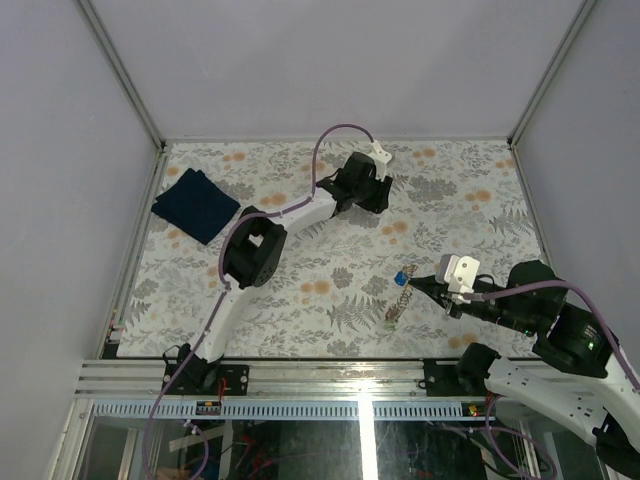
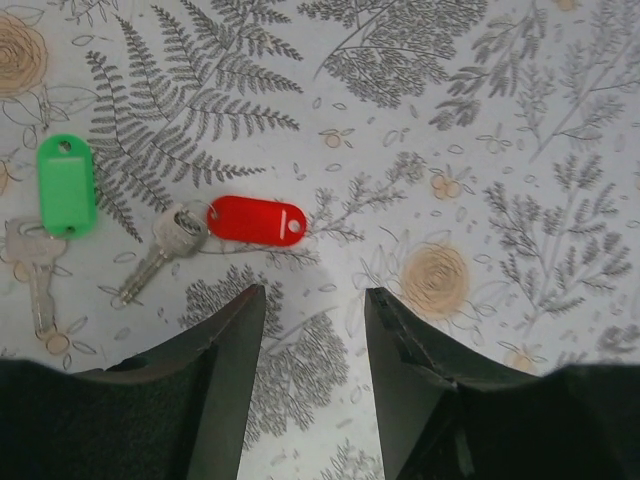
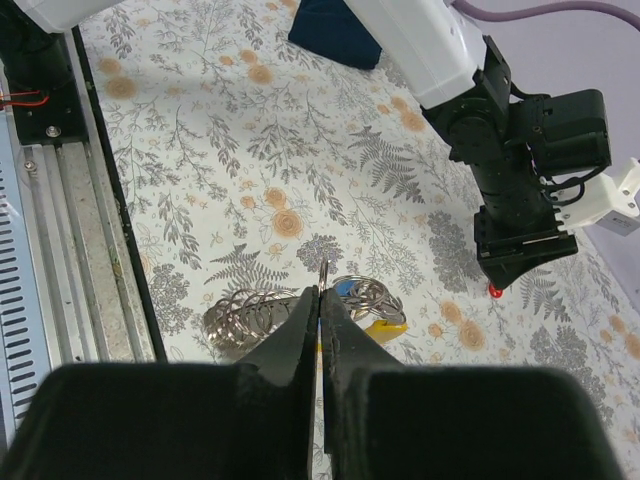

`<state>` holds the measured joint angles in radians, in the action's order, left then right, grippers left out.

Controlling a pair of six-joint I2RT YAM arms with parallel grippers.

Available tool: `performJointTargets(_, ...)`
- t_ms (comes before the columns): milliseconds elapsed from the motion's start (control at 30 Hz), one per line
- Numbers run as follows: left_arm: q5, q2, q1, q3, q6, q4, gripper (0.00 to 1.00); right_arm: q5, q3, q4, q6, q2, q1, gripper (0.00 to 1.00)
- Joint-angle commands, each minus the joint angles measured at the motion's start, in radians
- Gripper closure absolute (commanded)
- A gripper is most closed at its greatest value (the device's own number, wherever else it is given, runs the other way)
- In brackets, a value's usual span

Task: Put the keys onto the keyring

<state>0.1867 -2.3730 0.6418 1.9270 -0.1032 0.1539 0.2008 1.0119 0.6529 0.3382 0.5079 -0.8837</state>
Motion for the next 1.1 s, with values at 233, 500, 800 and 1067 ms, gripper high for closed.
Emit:
performJointTargets(233,0.011,-0.119,-0.049,0.190,0.093,0.051,0.55,-0.001,-0.008,-0.089,-0.047,0.021,-0.004,1.00)
performJointTargets(500,0.065,-0.147,-0.067,0.218,0.108,0.050,0.57,0.018,-0.027,-0.103,-0.059,0.031,-0.003,1.00)
performJointTargets(800,0.114,-0.218,-0.079,0.304,0.107,0.052,0.58,0.026,-0.037,-0.112,-0.064,0.034,-0.004,1.00)
performJointTargets(1067,0.121,-0.241,-0.088,0.340,0.101,0.030,0.59,0.031,-0.051,-0.120,-0.068,0.033,-0.004,1.00)
